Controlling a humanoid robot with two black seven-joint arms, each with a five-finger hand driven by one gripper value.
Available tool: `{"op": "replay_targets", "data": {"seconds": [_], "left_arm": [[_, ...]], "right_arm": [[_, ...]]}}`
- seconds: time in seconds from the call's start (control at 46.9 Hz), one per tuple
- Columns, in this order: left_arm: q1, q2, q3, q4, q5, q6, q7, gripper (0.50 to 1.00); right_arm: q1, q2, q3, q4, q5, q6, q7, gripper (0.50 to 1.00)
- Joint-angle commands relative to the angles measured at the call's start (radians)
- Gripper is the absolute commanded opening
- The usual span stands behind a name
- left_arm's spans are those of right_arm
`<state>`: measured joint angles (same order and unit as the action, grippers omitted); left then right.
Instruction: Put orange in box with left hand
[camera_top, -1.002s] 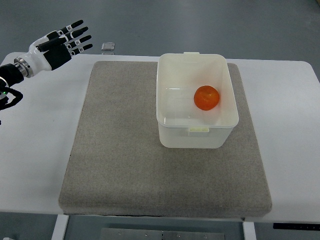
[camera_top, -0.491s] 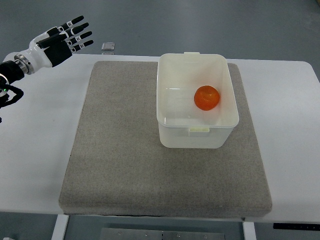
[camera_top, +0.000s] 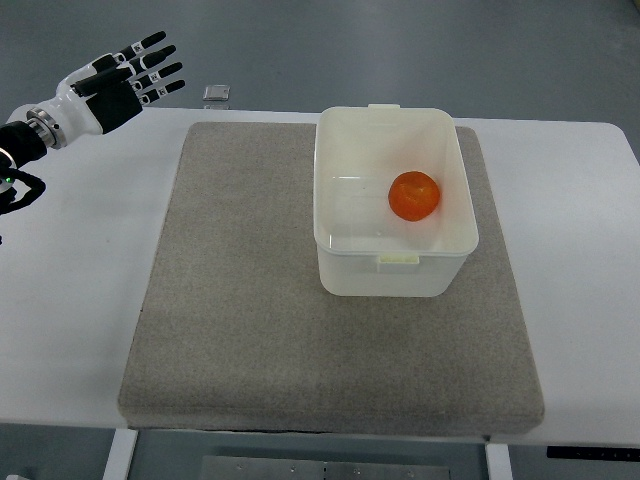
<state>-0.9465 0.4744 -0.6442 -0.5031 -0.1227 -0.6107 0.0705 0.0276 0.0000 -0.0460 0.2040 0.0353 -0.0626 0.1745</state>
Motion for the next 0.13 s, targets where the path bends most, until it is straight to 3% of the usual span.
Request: {"op": "replay_targets", "data": {"seconds": [0.0,0.107], "left_arm": [[0.002,0.001,0.000,0.000,0.000,0.000,0.000,0.994],[0.002,0.001,0.000,0.000,0.000,0.000,0.000,0.994]], "right_arm": [[0.000,0.000,0.000,0.002,0.000,0.001,0.000,0.926],[0.000,0.000,0.000,0.002,0.002,0.000,-0.003,0.926]]}}
